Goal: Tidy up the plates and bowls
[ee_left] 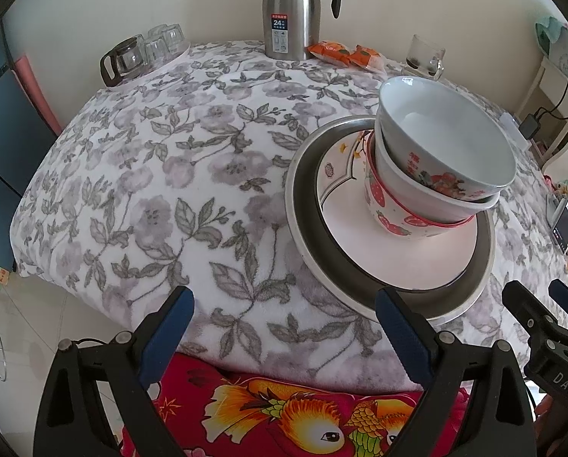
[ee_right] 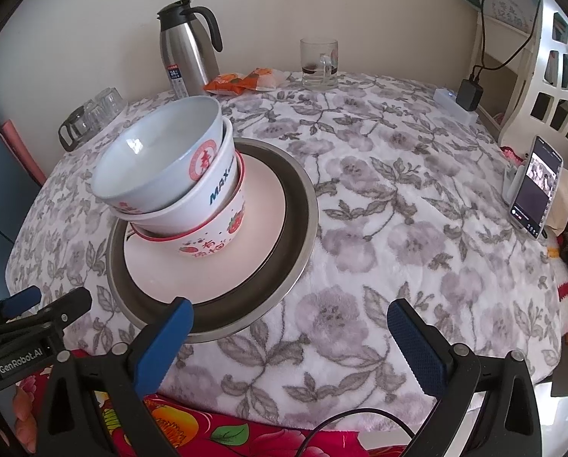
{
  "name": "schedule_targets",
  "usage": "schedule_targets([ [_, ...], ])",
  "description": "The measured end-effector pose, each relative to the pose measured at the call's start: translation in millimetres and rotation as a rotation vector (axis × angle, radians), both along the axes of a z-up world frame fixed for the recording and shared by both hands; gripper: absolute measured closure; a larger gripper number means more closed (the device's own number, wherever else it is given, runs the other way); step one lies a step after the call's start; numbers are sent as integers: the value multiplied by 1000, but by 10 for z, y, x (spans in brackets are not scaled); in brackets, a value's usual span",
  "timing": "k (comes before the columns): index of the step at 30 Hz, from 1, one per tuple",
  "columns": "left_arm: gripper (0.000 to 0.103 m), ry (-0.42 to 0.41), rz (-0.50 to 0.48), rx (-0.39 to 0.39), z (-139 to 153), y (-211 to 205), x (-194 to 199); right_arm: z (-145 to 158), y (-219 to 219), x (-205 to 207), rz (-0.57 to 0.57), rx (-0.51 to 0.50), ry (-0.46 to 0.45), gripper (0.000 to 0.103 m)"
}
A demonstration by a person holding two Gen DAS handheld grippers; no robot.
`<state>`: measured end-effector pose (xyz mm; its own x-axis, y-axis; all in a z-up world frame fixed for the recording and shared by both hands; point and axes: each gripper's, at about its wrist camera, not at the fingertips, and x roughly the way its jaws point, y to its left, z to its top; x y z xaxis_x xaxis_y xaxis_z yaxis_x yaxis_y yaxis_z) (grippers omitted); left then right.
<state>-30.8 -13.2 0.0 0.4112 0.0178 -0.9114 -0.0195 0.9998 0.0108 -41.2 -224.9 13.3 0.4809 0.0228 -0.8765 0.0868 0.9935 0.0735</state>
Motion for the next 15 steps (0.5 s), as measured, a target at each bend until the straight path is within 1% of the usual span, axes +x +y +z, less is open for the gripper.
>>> schedule_targets([
  [15,7,2,4,-6,-13,10,-1,-3,0,7,-1,1,3,0],
])
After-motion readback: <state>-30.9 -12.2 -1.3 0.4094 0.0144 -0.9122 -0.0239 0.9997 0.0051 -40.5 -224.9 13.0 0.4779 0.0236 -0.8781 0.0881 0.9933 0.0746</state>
